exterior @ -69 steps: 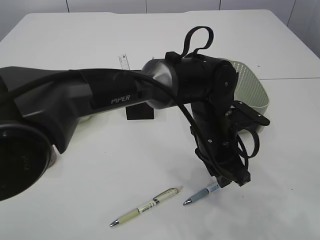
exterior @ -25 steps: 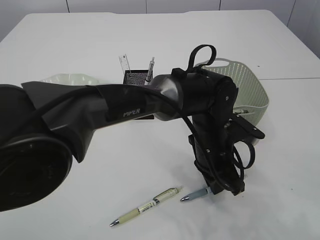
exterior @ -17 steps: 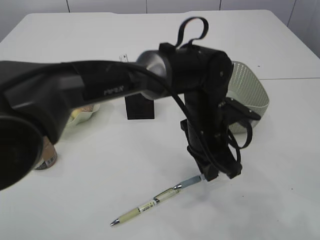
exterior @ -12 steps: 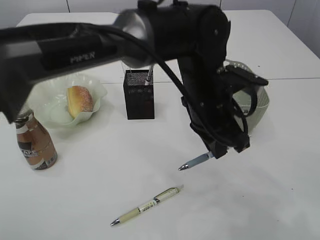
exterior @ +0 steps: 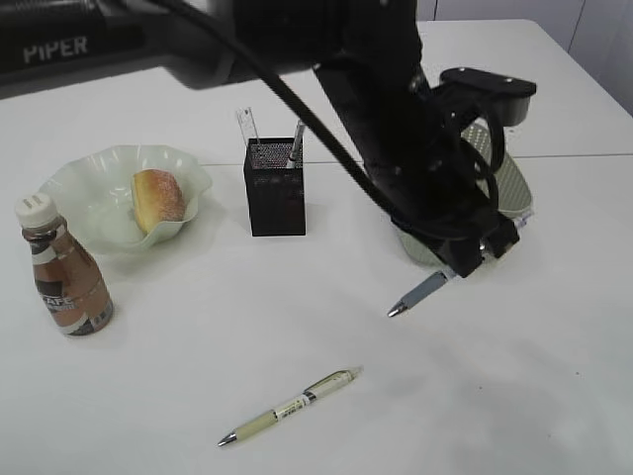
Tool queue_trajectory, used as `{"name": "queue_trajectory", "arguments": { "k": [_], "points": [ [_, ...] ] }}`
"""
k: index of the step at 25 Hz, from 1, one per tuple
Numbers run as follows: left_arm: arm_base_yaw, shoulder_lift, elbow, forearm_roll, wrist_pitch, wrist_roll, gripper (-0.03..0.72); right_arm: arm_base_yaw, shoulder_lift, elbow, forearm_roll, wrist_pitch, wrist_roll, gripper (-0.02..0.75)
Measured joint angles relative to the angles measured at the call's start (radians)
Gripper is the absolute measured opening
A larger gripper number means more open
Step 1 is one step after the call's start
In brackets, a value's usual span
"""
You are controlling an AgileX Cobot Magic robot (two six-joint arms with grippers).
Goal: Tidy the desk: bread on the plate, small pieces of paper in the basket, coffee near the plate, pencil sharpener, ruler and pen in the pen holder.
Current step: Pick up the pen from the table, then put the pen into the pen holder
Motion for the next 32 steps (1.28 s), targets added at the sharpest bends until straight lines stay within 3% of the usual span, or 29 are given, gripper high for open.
{"name": "queue_trajectory", "arguments": {
  "k": [5, 8, 13, 21, 25, 32],
  "points": [
    [0.000, -0.054, 0.328, -0.041, -0.398, 0.075, 0.060, 0.000, 0.000, 0.000, 0.000, 0.000, 0.000, 0.438],
    [0.000, -0.100, 0.530, -0.048, -0.730, 0.093, 0.060, 0.000, 0.000, 0.000, 0.000, 0.000, 0.000, 0.438],
    [0.004, -0.152, 0.745, -0.066, -1.128, 0.097, 0.060, 0.000, 0.000, 0.000, 0.000, 0.000, 0.000, 0.438],
    [0.029, -0.188, 0.791, -0.153, -1.424, 0.101, 0.060, 0.000, 0.000, 0.000, 0.000, 0.000, 0.000, 0.438],
    [0.082, -0.198, 0.789, -0.172, -1.533, 0.101, 0.060, 0.000, 0.000, 0.000, 0.000, -0.002, 0.000, 0.438],
    [0.210, -0.200, 0.704, -0.184, -1.561, 0.101, 0.060, 0.000, 0.000, 0.000, 0.000, -0.002, 0.000, 0.440]
  ]
}}
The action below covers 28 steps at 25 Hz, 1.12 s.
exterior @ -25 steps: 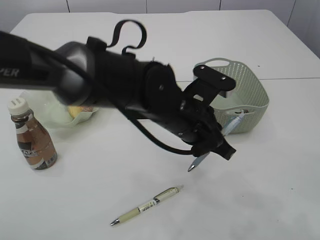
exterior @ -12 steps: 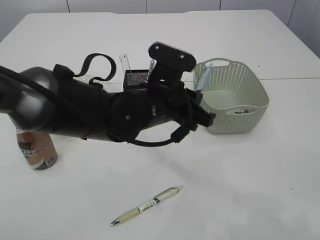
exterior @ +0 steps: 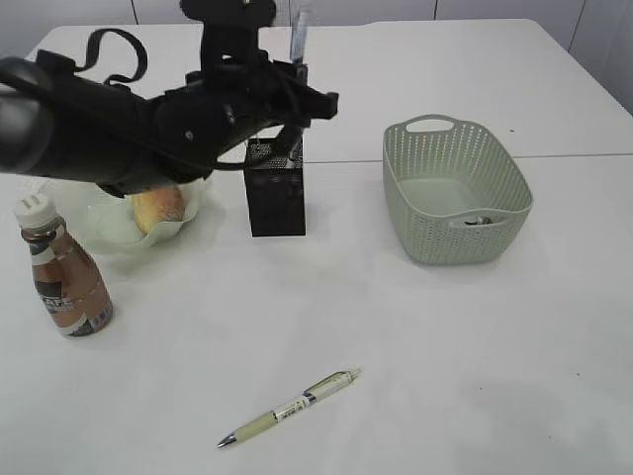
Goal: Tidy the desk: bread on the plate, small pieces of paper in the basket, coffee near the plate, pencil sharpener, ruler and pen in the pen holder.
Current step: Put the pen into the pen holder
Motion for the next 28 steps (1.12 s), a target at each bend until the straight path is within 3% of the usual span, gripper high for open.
{"name": "queue_trajectory", "arguments": {
  "k": [9, 28],
  "points": [
    [0.087, 0.035, -0.085, -0.001, 0.013, 0.000, 0.060, 0.000, 0.000, 0.000, 0.000, 0.000, 0.000, 0.440],
    [0.091, 0.193, -0.131, -0.002, 0.068, 0.000, 0.060, 0.000, 0.000, 0.000, 0.000, 0.000, 0.000, 0.439]
  ]
}}
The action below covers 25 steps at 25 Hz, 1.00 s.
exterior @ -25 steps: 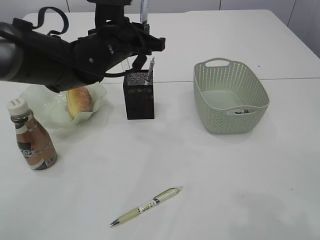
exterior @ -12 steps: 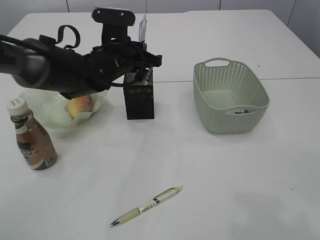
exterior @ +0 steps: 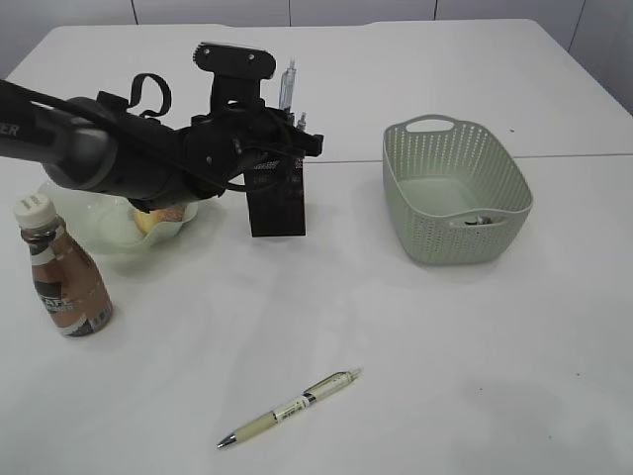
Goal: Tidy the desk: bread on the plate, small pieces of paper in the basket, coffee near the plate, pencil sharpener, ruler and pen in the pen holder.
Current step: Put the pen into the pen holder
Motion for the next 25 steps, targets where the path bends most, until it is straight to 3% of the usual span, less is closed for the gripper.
{"name": "queue_trajectory", "arguments": {
  "k": [5, 13, 21, 25],
  "points": [
    [0.000, 0.000, 0.000, 0.000, 0.000, 0.000, 0.087, 0.000, 0.000, 0.000, 0.000, 0.000, 0.000, 0.439],
    [0.000, 0.000, 0.000, -0.084, -0.015, 0.000, 0.251, 0.000, 0.000, 0.000, 0.000, 0.000, 0.000, 0.440],
    [0.000, -0.058, 0.000, -0.089, 0.055, 0.008, 0.274, 0.000, 0.000, 0.000, 0.000, 0.000, 0.000, 0.439],
    [0.000, -0.138, 0.000, -0.058, 0.218, 0.017, 0.274, 0.000, 0.000, 0.000, -0.002, 0.000, 0.000, 0.439]
  ]
}}
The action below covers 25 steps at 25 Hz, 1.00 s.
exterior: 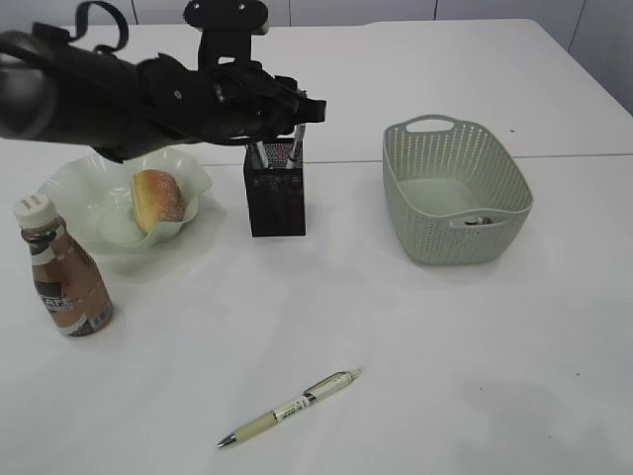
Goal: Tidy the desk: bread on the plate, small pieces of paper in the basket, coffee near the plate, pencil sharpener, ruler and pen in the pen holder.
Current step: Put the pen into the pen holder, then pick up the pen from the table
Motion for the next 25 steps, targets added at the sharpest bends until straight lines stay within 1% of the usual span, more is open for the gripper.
{"name": "queue_trajectory", "arguments": {
  "k": [3, 10, 13, 15, 18, 19, 25],
  "points": [
    [0.000, -0.063, 0.000, 0.026, 0.200, 0.000, 0.274, 0.000, 0.000, 0.000, 0.000, 0.000, 0.000, 0.439],
    [-0.004, -0.160, 0.000, 0.150, 0.732, 0.002, 0.274, 0.000, 0.000, 0.000, 0.000, 0.000, 0.000, 0.439],
    [-0.034, -0.163, 0.000, 0.237, 0.904, -0.008, 0.274, 0.000, 0.000, 0.000, 0.000, 0.000, 0.000, 0.439],
    [-0.067, -0.163, 0.000, 0.329, 1.012, -0.039, 0.274, 0.000, 0.000, 0.000, 0.000, 0.000, 0.000, 0.439],
    [-0.129, -0.149, 0.000, 0.440, 1.133, -0.079, 0.274, 0.000, 0.000, 0.000, 0.000, 0.000, 0.000, 0.439],
    [-0.150, -0.141, 0.000, 0.461, 1.159, -0.086, 0.274, 0.000, 0.000, 0.000, 0.000, 0.000, 0.000, 0.439],
    [-0.243, -0.062, -0.002, 0.468, 1.196, -0.096, 0.274, 0.000, 0.000, 0.000, 0.000, 0.000, 0.000, 0.439]
  ]
}}
